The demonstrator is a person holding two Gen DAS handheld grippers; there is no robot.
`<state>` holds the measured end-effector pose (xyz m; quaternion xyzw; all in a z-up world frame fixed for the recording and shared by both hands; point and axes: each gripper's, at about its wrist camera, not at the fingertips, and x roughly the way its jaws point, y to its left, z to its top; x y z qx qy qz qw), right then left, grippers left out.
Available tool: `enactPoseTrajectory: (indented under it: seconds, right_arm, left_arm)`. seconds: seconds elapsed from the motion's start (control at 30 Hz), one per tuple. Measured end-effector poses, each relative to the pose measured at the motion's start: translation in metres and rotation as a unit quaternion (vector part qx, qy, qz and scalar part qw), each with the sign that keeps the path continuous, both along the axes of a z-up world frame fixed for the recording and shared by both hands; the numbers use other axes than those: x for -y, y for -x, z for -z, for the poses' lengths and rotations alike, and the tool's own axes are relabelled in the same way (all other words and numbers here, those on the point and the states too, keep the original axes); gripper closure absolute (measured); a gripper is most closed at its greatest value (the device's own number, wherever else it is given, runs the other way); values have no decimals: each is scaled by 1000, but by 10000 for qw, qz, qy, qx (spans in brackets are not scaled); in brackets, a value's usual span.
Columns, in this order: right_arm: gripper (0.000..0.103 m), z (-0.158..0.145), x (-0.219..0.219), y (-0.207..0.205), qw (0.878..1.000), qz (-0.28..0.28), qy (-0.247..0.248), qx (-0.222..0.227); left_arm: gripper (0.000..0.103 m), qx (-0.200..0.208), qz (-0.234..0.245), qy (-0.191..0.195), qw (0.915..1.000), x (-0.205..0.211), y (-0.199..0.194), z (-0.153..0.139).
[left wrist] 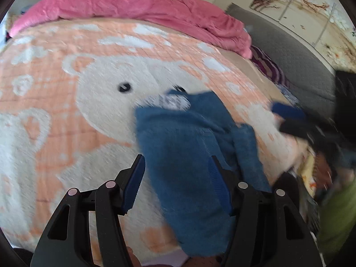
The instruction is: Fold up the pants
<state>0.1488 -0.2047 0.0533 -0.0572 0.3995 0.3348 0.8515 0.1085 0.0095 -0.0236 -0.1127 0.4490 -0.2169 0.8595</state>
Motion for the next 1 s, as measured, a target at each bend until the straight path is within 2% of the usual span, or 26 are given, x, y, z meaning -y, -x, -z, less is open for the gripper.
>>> enactPoseTrajectory:
  seconds: [0.07, 0.13, 0.33, 0.37, 0.4, 0.43, 0.53, 0.6, 0.67, 0.8, 1.0]
  right_arm:
    - [57, 10, -14, -19, 9994, -171, 270, -125]
    - [57, 27, -30, -31, 9982, -350, 436, -227]
    - [70, 70, -74, -57, 9887, -749, 1106, -676]
    - [81, 78, -77, -63, 9870, -768, 1187, -761]
    - [97, 84, -79, -66, 9857, -784, 1232, -840]
    - [99, 90, -82, -66, 9839, -893, 1202, -979]
    - [99, 81, -84, -58, 9879, -754, 1245, -533]
    - [99, 64, -82, -61, 9926, -581, 1041, -228]
    - [99, 59, -84, -68, 9927, -580, 1050, -159]
    - [99, 87, -97, -83, 9858, -557, 1557, -278]
    - [98, 96, -91, -89, 9890, -339, 1395, -355]
  left_arm:
    - [45, -188, 239, 114, 9995, 8, 2, 8]
    - [45, -170, 314, -104, 9993, 16, 3, 13]
    - [45, -249, 351, -72, 9990, 13, 1, 20]
    - [45, -255, 351, -71, 9990, 14, 1, 20]
    - [45, -255, 348, -72, 9990, 13, 1, 20]
    - [45, -255, 345, -72, 9991, 13, 1, 20]
    - [45, -285, 318, -36, 9991, 11, -1, 20]
    - [45, -279, 297, -11, 9992, 10, -3, 19]
    - [41, -272, 273, 42, 9992, 8, -4, 19]
    - [40, -252, 280, -55, 9993, 10, -5, 20]
    - [40, -209, 307, -221, 9991, 23, -7, 20]
